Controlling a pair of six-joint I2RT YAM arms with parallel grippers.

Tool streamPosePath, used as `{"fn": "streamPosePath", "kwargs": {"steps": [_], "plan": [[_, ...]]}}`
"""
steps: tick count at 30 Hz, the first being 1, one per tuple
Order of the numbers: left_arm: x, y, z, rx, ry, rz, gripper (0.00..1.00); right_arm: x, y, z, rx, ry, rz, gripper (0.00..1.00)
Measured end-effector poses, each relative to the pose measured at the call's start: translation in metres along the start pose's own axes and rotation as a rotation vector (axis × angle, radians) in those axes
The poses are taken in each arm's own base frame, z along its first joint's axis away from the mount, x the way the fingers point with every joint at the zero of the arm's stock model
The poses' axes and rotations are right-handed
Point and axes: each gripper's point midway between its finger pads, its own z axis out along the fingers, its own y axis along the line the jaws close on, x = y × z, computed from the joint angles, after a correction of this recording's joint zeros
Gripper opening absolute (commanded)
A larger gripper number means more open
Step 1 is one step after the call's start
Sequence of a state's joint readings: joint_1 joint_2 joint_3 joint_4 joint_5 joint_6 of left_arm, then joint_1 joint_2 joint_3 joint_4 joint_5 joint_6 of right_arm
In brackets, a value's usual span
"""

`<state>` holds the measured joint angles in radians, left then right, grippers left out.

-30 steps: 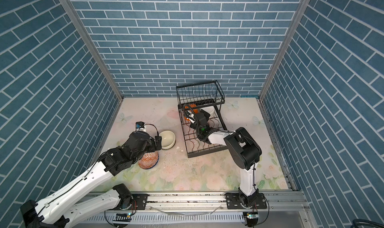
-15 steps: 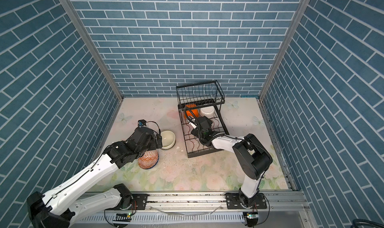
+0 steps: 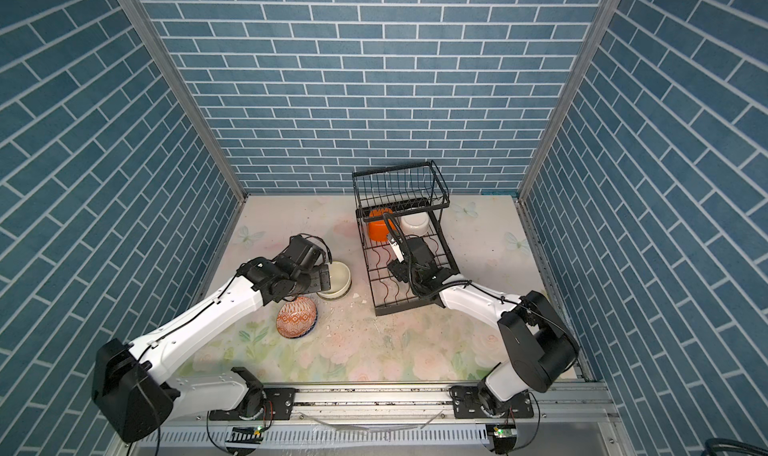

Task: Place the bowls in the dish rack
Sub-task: 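Open and withdraw the right gripper while the left gripper lowers toward the cream bowl, then close the left gripper on the rim of the cream bowl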

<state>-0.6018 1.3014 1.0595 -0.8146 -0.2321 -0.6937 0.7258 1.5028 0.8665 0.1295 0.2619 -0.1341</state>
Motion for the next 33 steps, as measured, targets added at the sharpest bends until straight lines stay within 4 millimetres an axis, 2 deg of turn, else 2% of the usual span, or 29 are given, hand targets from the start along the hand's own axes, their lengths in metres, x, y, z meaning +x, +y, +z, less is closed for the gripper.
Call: {"fn": "streamPosePath", "kwargs": {"steps": [5,9,15,24,33], "plan": [[0.002,-0.003,0.013,-0.038,0.049,0.026,0.86,0.003,0.004,-0.011,-0.039,0.021,0.081,0.82],[0.004,-0.002,0.018,-0.056,0.069,0.038,0.79,0.015,0.013,-0.018,-0.096,0.086,0.148,0.72],[0.009,-0.004,0.03,-0.075,0.117,0.056,0.68,0.03,0.027,-0.031,-0.173,0.177,0.245,0.71],[0.018,-0.002,0.041,-0.107,0.161,0.071,0.56,0.023,0.018,-0.063,-0.176,0.17,0.29,0.7],[0.025,-0.001,0.055,-0.14,0.201,0.085,0.39,0.023,0.015,-0.066,-0.167,0.169,0.3,0.69]]}}
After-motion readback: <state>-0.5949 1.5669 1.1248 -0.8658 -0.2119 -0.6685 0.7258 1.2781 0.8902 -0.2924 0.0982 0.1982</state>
